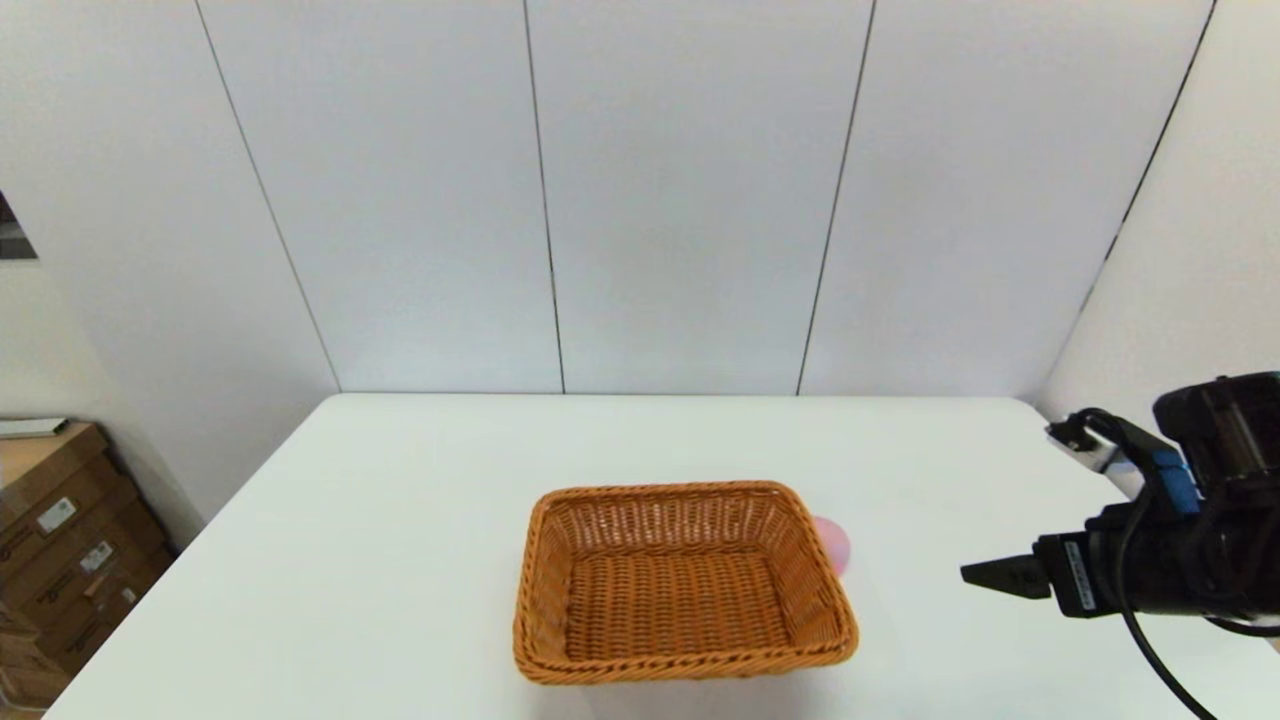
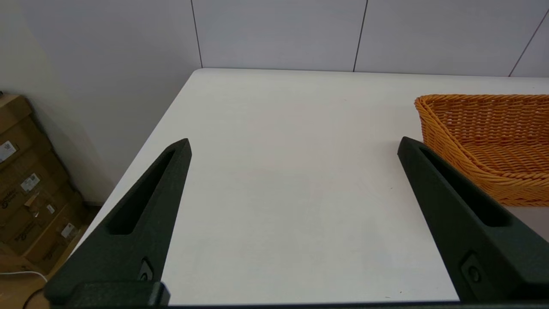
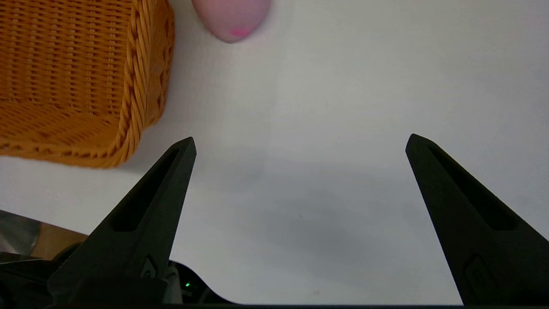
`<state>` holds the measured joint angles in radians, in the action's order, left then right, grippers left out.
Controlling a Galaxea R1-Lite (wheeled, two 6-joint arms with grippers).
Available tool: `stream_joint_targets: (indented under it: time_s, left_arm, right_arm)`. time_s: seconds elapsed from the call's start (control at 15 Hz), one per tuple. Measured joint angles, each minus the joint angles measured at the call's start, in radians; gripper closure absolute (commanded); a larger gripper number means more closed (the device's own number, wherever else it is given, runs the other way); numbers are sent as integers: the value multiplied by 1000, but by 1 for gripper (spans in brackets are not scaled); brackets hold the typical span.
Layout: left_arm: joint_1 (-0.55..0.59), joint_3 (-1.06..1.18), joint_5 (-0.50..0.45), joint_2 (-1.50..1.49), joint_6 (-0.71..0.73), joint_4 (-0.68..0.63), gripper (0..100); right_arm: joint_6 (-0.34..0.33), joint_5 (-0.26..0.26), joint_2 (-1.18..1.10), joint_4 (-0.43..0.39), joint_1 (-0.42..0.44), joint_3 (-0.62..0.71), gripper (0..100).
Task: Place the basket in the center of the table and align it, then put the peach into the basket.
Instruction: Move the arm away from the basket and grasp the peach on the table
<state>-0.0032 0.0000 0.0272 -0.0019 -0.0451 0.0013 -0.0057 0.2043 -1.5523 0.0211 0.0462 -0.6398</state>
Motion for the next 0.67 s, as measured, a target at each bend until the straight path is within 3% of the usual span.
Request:
stream_joint_targets:
  time_s: [0.27,0.47,0.67]
  left_arm:
    - [0,0,0,0,1,0,0]
    - [0,0,0,0,-1,1,0]
    - [0,0,0,0,0,1,0]
  right_arm:
    - [3,17,-157,-2,19,-84,0]
    - [5,18,-243,-81,33,-101,0]
    - [7,20,-302,-107,55,-114,0]
